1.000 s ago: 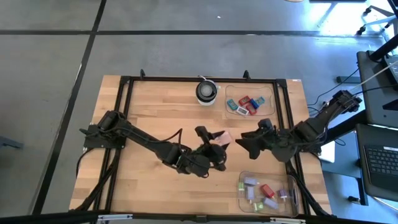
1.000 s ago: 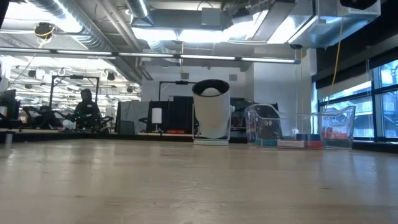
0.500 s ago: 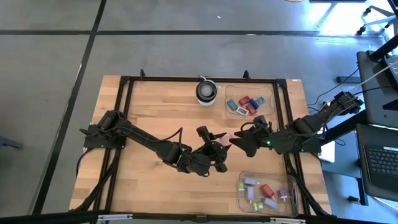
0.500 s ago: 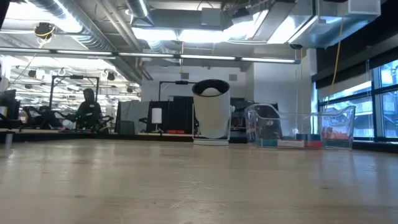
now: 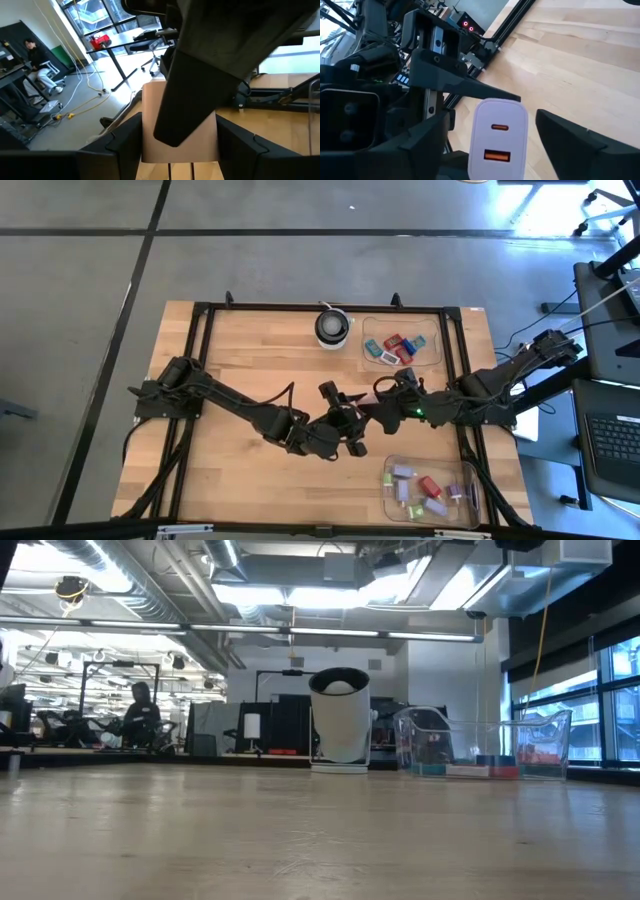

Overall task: Pick & Place Office items
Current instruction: Put the white charger adapter into the bottom transparent bin

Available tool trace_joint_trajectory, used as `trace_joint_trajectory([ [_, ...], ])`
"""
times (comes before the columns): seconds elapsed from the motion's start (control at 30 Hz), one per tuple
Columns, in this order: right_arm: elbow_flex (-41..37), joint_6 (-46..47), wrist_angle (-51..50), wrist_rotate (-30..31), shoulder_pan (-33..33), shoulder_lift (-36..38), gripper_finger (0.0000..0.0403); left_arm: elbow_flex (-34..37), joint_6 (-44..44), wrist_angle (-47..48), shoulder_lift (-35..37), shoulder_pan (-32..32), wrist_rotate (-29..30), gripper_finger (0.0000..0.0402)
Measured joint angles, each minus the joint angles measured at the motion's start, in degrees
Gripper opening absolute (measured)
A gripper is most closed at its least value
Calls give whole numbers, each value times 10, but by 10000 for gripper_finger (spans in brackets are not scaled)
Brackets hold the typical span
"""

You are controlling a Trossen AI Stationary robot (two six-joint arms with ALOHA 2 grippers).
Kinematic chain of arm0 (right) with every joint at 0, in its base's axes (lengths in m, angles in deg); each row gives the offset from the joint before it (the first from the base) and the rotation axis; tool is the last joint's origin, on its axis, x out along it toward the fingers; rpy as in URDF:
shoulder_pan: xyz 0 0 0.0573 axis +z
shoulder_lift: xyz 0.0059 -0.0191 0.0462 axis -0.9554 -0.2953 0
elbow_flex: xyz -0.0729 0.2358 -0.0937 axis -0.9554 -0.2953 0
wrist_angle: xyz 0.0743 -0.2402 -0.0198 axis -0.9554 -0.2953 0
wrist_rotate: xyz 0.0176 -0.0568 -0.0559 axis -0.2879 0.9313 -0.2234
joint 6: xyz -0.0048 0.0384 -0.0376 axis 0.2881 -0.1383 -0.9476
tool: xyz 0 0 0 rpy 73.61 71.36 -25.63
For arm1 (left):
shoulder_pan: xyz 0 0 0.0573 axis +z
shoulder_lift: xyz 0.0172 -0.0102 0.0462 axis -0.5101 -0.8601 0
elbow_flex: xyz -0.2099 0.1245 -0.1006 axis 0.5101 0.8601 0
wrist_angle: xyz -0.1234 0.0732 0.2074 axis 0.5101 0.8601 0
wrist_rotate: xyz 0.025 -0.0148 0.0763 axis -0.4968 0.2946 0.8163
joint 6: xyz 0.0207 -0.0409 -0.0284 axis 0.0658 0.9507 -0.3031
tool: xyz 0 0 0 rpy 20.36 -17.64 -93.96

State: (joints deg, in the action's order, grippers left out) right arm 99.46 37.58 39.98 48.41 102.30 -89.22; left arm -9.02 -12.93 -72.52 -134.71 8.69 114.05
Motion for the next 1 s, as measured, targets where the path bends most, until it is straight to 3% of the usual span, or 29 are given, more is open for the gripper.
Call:
trace_joint_trajectory([
  [0.17, 0, 0, 0, 0, 0, 0, 245, 0, 0, 1, 0, 0, 0, 207],
  [0.43, 0, 4, 0, 0, 0, 0, 117, 0, -39, 3, 0, 0, 3, 210],
  [0.73, 0, -4, -1, -13, -1, 0, 116, 0, -58, -34, 0, 0, 9, 247],
  [1.0, 1, -10, -41, -44, -2, 9, 116, 0, 24, -31, -1, 0, 6, 280],
])
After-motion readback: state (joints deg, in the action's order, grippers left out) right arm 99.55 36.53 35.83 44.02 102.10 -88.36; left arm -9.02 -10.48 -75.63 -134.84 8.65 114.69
